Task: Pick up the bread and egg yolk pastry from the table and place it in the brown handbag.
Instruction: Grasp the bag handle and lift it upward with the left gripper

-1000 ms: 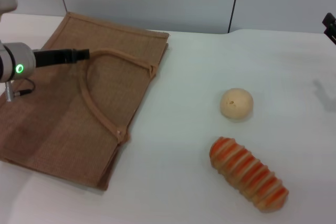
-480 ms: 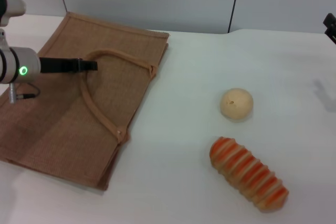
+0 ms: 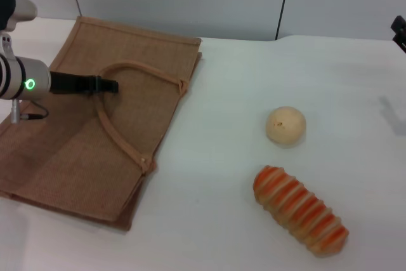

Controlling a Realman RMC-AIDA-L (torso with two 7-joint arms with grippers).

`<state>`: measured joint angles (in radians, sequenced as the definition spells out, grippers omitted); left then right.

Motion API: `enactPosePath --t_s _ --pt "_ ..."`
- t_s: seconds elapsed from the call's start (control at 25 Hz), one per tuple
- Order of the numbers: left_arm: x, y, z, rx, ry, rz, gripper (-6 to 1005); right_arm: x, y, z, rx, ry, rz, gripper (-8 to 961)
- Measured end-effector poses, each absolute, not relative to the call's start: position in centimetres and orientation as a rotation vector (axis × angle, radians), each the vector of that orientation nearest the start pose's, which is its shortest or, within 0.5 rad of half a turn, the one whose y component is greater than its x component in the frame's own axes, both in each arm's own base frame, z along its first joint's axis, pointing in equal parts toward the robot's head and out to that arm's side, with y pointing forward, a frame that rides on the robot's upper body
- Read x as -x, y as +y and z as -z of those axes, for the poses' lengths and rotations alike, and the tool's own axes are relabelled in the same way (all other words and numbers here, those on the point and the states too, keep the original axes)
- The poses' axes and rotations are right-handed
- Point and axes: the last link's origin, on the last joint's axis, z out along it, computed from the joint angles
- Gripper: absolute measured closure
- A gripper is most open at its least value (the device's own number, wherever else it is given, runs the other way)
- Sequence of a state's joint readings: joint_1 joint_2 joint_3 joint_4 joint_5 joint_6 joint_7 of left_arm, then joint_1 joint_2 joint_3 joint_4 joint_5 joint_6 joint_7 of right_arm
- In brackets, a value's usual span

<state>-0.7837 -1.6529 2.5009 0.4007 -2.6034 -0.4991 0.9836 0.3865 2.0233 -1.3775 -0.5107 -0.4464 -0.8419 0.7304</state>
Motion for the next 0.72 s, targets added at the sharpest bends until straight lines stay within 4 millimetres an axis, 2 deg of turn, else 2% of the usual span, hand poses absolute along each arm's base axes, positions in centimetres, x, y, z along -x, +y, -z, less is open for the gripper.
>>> enactPosePath --t_s 0.4,0.6,0.72 --pt "30.9 43.6 -3.1 2.019 -1.413 0.213 338 -30.6 38.2 -3.2 1.767 0.653 -0.8 239" --pt "30.7 43.5 -3.1 2.04 -1.413 0.215 477 -30.6 38.2 -3.3 1.767 0.651 -0.802 240" --pt "30.4 43.7 -3.2 2.047 -1.417 0.233 596 -30.5 38.2 -3.3 1.768 0.651 -0.803 240"
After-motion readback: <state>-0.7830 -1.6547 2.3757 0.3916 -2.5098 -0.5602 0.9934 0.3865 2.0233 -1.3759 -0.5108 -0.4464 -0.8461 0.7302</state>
